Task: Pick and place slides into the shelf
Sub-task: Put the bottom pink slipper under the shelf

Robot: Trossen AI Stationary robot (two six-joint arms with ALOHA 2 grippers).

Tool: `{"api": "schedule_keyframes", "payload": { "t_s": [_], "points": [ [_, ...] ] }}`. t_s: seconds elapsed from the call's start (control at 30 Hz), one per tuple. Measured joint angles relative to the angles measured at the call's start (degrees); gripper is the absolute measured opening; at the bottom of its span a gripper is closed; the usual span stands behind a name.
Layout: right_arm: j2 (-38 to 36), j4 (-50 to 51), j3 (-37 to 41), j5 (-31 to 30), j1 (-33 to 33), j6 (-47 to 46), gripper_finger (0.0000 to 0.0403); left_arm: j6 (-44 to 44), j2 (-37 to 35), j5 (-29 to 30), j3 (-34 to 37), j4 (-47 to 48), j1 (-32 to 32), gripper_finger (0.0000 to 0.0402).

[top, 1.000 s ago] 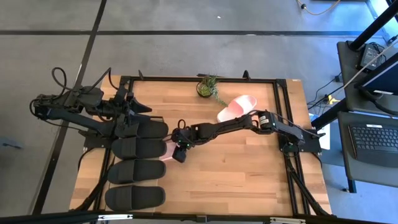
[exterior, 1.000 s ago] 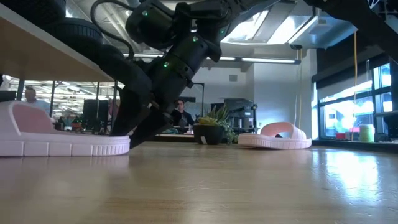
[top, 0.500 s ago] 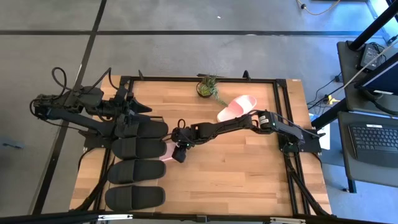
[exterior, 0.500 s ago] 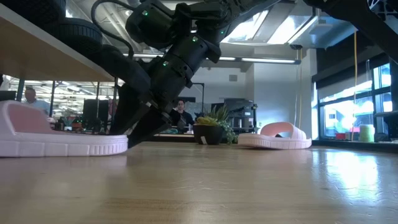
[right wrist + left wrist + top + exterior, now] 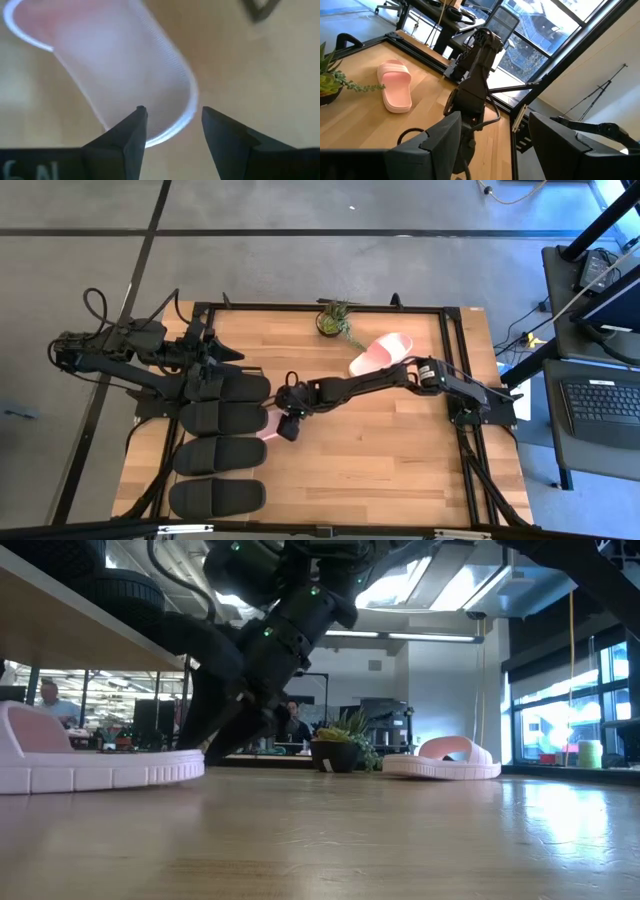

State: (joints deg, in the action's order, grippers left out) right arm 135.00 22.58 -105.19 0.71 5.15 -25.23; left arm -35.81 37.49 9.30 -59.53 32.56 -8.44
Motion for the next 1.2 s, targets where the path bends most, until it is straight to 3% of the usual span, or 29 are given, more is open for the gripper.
{"api": "schedule_keyframes", "payload": {
  "t_s": [0.33,0.63,0.93,1.2],
  "points": [
    [-1.88,3.32,-0.13,-2.47,0.07,0.45,0.0191,-0.01,0.0,0.0,0.0,0.02,0.0,0.0225],
    [-3.56,12.7,-0.07,-1.09,2.0,13.8,0.0191,-0.02,-0.01,0.0,0.0,0.02,0.01,0.0225],
    [-4.3,9.29,0.05,-6.25,2.52,27.13,0.0191,0.0,0.0,0.0,0.0,0.02,0.01,0.0225],
    [-3.09,8.34,0.5,-3.16,1.99,34.55,0.0191,-0.02,0.0,0.0,0.0,0.04,0.0,0.0225]
  ]
}}
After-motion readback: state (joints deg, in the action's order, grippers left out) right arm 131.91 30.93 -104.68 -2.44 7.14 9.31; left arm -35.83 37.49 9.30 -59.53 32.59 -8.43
